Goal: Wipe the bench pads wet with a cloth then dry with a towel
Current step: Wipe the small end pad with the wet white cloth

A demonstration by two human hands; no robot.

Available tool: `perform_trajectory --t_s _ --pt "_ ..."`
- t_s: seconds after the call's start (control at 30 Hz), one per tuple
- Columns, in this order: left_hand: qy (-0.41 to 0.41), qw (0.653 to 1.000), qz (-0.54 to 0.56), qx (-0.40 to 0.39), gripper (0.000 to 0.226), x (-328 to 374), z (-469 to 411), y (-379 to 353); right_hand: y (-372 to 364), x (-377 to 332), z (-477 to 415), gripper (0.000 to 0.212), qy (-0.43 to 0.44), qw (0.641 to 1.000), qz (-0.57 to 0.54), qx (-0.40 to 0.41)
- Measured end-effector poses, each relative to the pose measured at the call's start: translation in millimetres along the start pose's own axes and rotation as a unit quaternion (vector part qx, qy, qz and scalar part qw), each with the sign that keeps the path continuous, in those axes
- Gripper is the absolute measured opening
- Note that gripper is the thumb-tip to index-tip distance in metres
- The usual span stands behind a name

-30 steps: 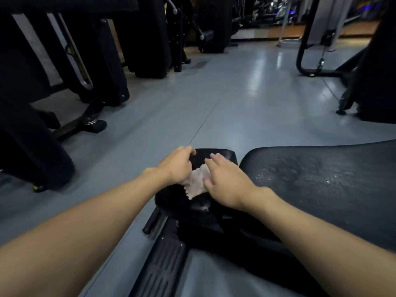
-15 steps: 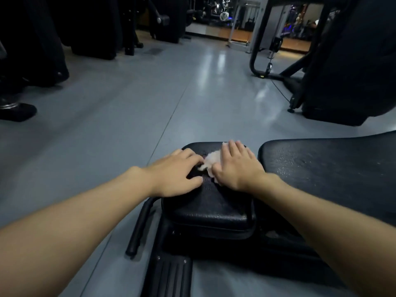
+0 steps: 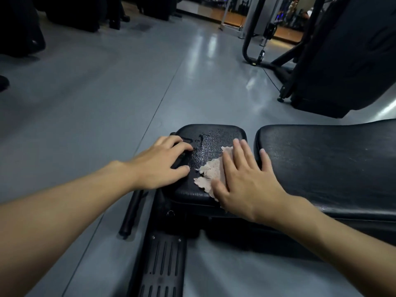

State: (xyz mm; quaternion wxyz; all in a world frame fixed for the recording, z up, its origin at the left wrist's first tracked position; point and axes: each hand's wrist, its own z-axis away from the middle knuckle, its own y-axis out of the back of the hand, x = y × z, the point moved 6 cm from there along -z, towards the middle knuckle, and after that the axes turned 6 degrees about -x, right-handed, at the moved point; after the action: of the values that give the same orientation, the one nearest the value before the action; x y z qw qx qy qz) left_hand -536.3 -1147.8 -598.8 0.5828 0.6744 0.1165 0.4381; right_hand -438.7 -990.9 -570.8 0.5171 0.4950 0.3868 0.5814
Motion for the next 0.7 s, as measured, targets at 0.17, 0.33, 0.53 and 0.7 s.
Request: perform_trajectory --t_s 0.17,0.33,0.53,0.7 --pt "-0.007 0.999 -0.032 0.029 0.080 -2.1 0.3 1.7 -4.3 -3.8 -40.5 0.077 -0.010 1.000 -0.028 0.004" --pt "-0.003 0.999 -0.028 0.020 0.084 -5.4 2.8 3.7 8.8 14.8 -130.0 0.075 -0.032 0.999 -0.033 -0.006" --pt "0.022 0.999 -0.028 0.001 0.089 -6.4 12.0 3.9 17.0 15.4 -151.6 0.068 -0.034 0.999 -0.022 -0.009" --pt "0.041 0.999 0.007 0.014 0.051 -4.1 16.5 13.9 5.9 -2.4 -85.1 0.094 0.035 0.999 -0.005 0.014"
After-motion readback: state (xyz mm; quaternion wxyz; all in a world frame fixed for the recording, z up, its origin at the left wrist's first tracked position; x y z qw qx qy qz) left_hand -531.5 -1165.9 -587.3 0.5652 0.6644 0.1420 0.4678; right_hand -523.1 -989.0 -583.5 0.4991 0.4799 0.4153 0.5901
